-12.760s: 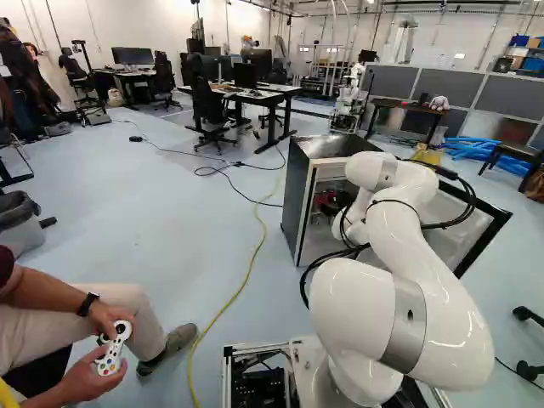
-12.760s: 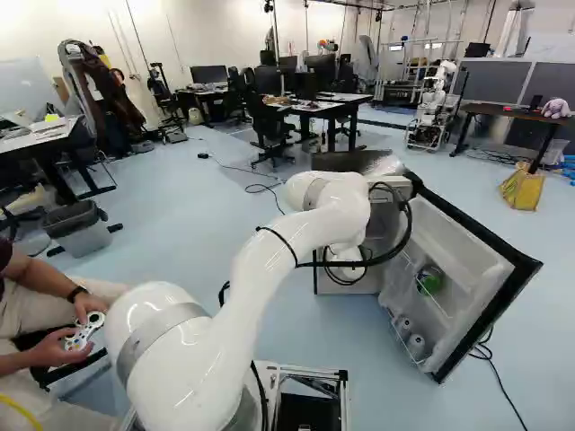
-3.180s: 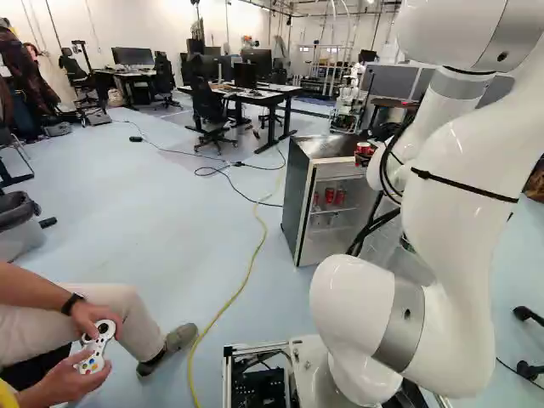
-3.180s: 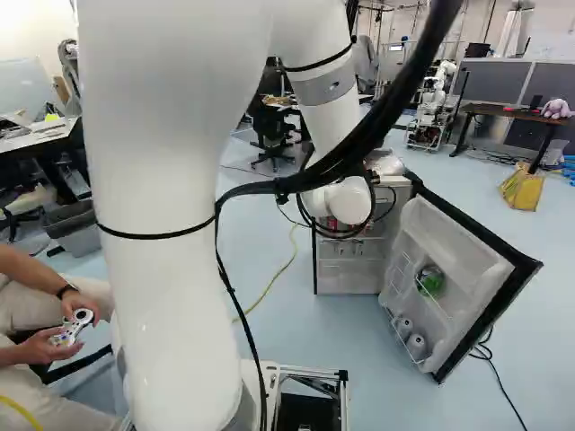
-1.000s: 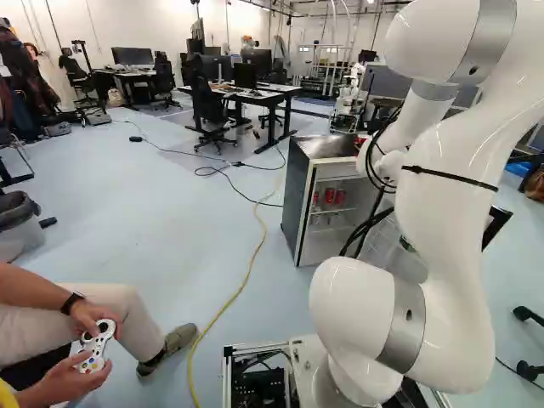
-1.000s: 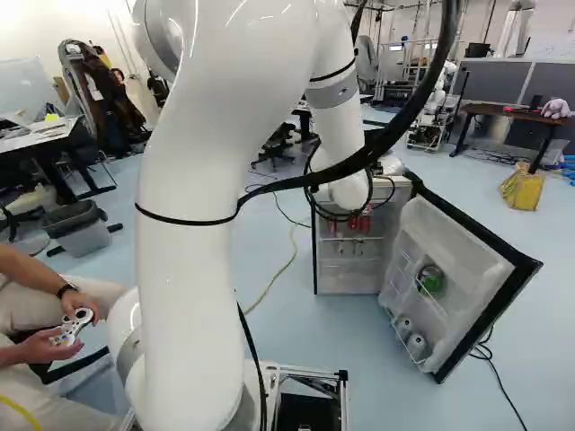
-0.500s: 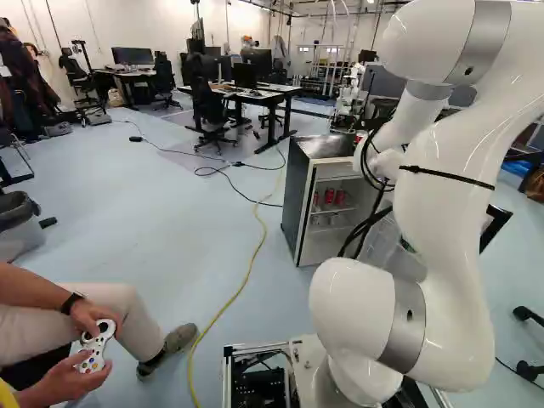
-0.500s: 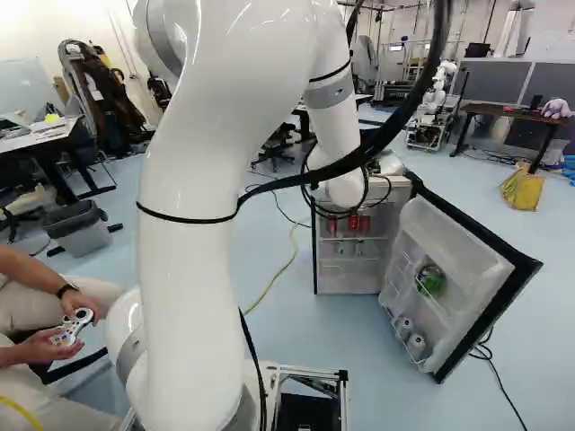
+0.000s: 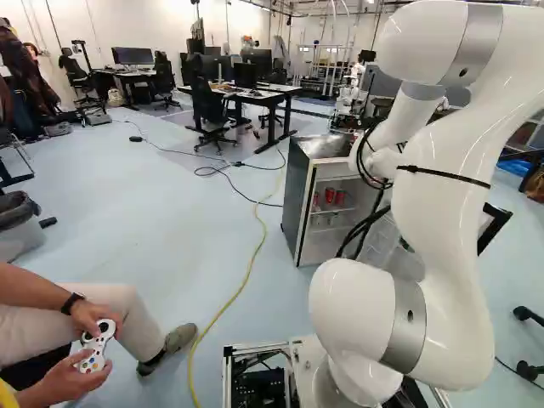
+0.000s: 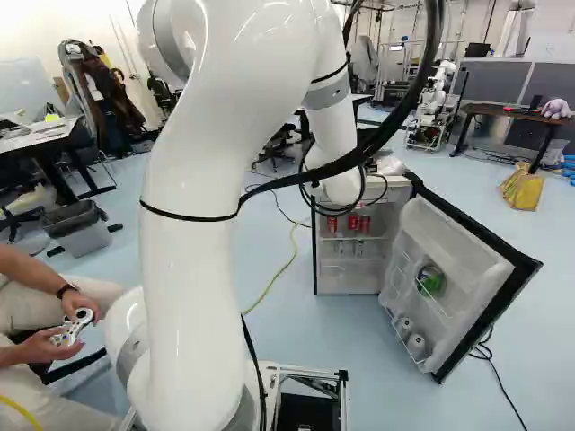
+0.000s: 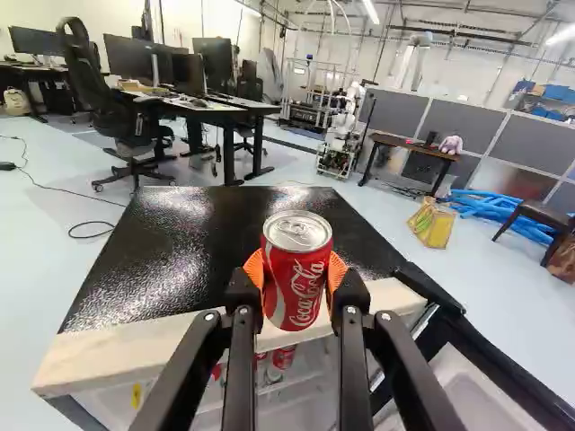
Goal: Grab a drink from the fridge
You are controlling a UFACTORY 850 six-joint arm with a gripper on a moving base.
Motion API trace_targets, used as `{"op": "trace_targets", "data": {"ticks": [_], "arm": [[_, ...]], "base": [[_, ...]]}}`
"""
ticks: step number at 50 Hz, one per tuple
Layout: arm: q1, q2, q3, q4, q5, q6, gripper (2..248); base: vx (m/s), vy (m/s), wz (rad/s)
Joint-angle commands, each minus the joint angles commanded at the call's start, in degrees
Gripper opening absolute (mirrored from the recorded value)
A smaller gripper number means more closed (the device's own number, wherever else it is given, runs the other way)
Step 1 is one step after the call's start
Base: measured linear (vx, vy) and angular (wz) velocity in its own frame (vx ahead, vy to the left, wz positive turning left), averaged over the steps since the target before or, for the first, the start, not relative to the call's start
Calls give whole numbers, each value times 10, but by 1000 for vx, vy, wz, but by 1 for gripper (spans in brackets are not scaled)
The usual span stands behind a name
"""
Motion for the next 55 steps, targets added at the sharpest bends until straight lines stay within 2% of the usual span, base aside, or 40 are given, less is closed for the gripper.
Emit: {"op": "trace_targets", "data": {"ticks": [45,49,55], "arm": [[13,-30,-38,0,0,0,88],[13,-30,-39,0,0,10,88],[13,-30,-39,0,0,39,88]], "base": [[0,0,0],[0,0,0],[0,0,0]]}}
